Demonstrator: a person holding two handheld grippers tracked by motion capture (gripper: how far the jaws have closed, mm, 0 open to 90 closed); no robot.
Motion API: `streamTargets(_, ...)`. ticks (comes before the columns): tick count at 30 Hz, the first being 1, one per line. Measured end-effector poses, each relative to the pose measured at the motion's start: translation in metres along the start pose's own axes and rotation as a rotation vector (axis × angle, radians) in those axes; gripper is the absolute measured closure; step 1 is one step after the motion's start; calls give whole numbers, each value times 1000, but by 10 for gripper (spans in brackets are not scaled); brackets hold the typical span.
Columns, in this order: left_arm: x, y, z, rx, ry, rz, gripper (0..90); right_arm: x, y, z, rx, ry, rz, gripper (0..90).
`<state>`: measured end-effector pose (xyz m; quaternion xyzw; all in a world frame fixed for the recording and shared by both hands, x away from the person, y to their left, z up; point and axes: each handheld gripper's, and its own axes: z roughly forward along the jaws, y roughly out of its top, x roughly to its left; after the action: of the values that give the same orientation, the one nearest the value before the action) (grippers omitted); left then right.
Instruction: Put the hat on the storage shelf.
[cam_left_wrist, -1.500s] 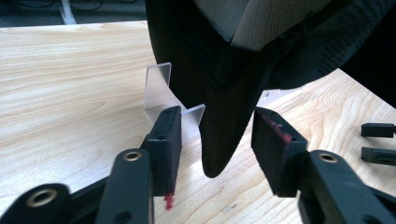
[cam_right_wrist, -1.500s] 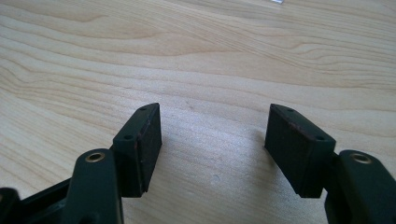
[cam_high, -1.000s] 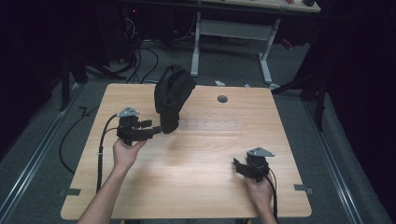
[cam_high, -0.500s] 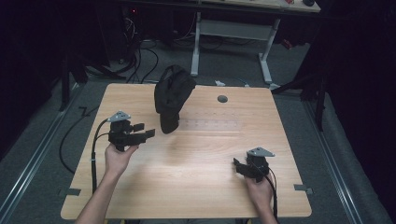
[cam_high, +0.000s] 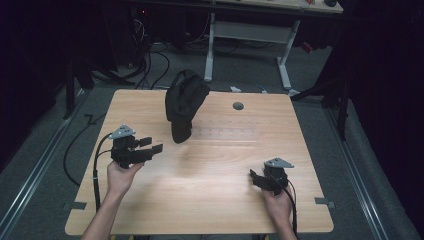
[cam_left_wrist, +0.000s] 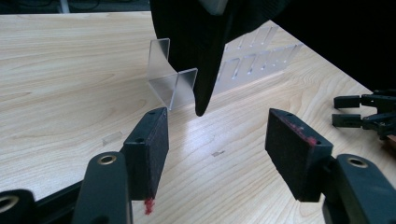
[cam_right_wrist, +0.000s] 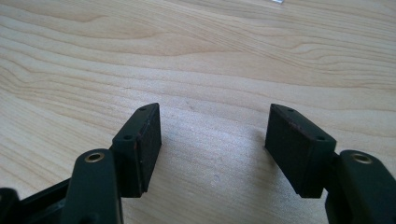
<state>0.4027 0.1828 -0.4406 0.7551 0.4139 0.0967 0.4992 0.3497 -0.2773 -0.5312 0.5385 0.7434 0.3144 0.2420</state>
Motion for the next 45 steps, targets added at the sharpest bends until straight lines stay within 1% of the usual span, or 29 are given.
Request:
streamTargets(14, -8, -15, -2, 11, 18, 23, 391, 0, 0, 0, 1, 0, 3, 361)
streamTargets(27, -7, -34, -3, 14, 21, -14, 383, 0, 0, 0, 1, -1, 3, 361)
streamTargets(31, -6, -38, -2, 25, 13, -31, 382, 0, 0, 0, 0, -1, 0, 361)
streamTargets(36, -6, -44, -1, 39, 14, -42, 381, 0, 0, 0, 0, -1, 0, 360)
streamTargets(40, -6, -47, 1, 50, 26, -38, 379, 0, 0, 0, 0, 0, 0, 360)
streamTargets(45, -8, -52, 4, 76, 55, -29, 370, 0, 0, 0, 0, -1, 0, 361)
